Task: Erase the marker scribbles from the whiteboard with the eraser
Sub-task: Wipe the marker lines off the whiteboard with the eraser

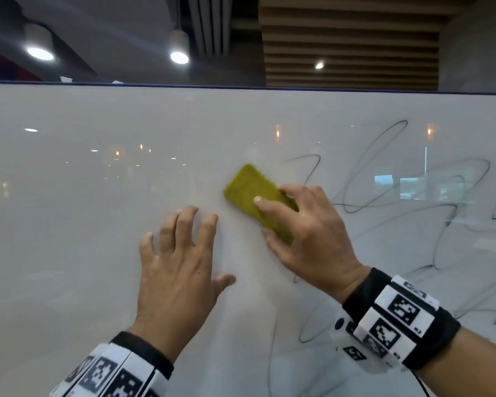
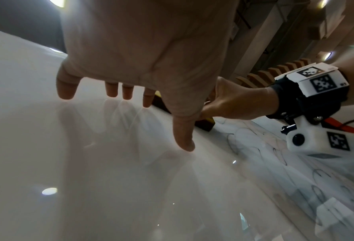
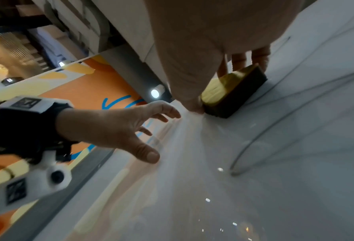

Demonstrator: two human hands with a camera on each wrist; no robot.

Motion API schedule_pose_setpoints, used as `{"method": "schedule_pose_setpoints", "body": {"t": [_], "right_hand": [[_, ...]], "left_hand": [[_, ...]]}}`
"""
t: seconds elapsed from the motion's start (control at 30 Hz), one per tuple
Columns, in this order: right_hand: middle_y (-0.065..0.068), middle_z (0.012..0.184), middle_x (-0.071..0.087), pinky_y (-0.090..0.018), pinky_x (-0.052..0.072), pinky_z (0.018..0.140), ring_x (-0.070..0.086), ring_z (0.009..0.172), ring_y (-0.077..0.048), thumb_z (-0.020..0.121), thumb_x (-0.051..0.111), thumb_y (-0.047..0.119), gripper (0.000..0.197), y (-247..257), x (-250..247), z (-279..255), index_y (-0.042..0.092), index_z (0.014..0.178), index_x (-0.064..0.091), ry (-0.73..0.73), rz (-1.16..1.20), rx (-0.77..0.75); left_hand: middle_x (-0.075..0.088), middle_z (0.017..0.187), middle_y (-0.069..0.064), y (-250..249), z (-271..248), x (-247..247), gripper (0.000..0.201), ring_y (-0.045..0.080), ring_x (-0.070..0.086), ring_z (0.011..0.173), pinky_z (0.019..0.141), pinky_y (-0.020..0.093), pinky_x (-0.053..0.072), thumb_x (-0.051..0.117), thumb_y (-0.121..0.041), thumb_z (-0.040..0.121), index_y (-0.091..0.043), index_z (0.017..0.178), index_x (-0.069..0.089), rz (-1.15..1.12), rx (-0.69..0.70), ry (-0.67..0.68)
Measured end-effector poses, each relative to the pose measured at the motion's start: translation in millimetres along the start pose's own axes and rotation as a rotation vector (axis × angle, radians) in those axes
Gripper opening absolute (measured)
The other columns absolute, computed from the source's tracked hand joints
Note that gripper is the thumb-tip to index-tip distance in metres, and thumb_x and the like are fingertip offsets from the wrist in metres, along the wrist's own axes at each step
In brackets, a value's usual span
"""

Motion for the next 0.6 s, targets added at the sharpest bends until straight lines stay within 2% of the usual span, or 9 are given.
{"method": "schedule_pose_setpoints", "body": {"t": [0.07, 0.13, 0.2, 0.3, 0.4, 0.47, 0.5, 0.6], "right_hand": [[-0.011, 0.114, 0.059, -0.042, 0.053, 0.077, 0.054, 0.097, -0.031, 0.078, 0.074, 0.026, 0.044, -7, -5, 2, 0.023, 0.122, 0.068, -0.049, 0.01, 0.1], [-0.01, 0.113, 0.058, -0.04, 0.053, 0.077, 0.053, 0.097, -0.03, 0.078, 0.075, 0.027, 0.045, -3, -4, -2, 0.023, 0.122, 0.068, -0.063, 0.025, 0.135], [-0.011, 0.112, 0.058, -0.039, 0.053, 0.075, 0.054, 0.095, -0.031, 0.078, 0.074, 0.027, 0.044, 5, 0, -7, 0.022, 0.121, 0.068, -0.015, 0.033, 0.07], [-0.012, 0.111, 0.06, -0.041, 0.053, 0.073, 0.056, 0.093, -0.032, 0.079, 0.073, 0.027, 0.042, -6, -5, -2, 0.022, 0.12, 0.068, 0.027, -0.006, -0.025], [-0.009, 0.11, 0.059, -0.039, 0.054, 0.076, 0.053, 0.097, -0.03, 0.078, 0.072, 0.029, 0.043, -33, -18, 12, 0.024, 0.12, 0.068, -0.092, -0.013, 0.156], [-0.009, 0.109, 0.057, -0.04, 0.054, 0.077, 0.053, 0.097, -0.03, 0.077, 0.073, 0.028, 0.044, -30, -18, 12, 0.024, 0.12, 0.067, -0.146, -0.002, 0.235], [-0.01, 0.108, 0.057, -0.04, 0.054, 0.076, 0.053, 0.095, -0.031, 0.076, 0.073, 0.027, 0.045, -22, -14, 8, 0.023, 0.12, 0.067, -0.13, -0.004, 0.209], [-0.012, 0.11, 0.06, -0.039, 0.053, 0.071, 0.056, 0.092, -0.033, 0.077, 0.074, 0.027, 0.044, 2, -3, -4, 0.022, 0.12, 0.068, 0.016, -0.004, -0.013]], "left_hand": [[0.041, 0.141, 0.015, -3, 10, -3, 0.111, 0.034, 0.038, 0.128, 0.093, 0.062, 0.044, 0.091, -0.057, 0.045, -0.017, 0.138, 0.045, 0.007, 0.005, -0.021], [0.036, 0.147, 0.015, -5, 18, -4, 0.125, 0.033, 0.036, 0.13, 0.092, 0.061, 0.043, 0.091, -0.06, 0.042, -0.018, 0.147, 0.037, 0.033, 0.006, -0.002], [0.032, 0.151, 0.012, -5, 23, -3, 0.135, 0.033, 0.034, 0.129, 0.09, 0.059, 0.045, 0.088, -0.066, 0.041, -0.02, 0.152, 0.028, 0.079, -0.001, 0.033], [0.032, 0.149, 0.011, -4, 26, -3, 0.134, 0.032, 0.034, 0.127, 0.088, 0.059, 0.045, 0.087, -0.069, 0.039, -0.019, 0.15, 0.034, 0.092, -0.001, 0.03], [0.03, 0.15, 0.01, -4, 27, -1, 0.133, 0.033, 0.033, 0.129, 0.094, 0.061, 0.042, 0.087, -0.068, 0.041, -0.019, 0.151, 0.032, 0.109, -0.003, 0.051], [0.032, 0.15, 0.011, -3, 26, 0, 0.133, 0.034, 0.034, 0.128, 0.093, 0.061, 0.042, 0.088, -0.066, 0.04, -0.018, 0.15, 0.033, 0.099, 0.0, 0.042], [0.034, 0.149, 0.012, -4, 26, -1, 0.133, 0.035, 0.036, 0.127, 0.092, 0.061, 0.043, 0.089, -0.065, 0.039, -0.017, 0.15, 0.035, 0.09, 0.004, 0.031], [0.04, 0.147, 0.015, -4, 26, -2, 0.131, 0.036, 0.04, 0.124, 0.088, 0.061, 0.045, 0.092, -0.062, 0.035, -0.014, 0.147, 0.044, 0.066, 0.019, -0.003]]}}
Point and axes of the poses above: each hand's wrist, its own z-axis towards the middle knuckle, its own x-axis out of the palm, y = z × x, the point moved 5 cm from there along z, towards the middle knuckle
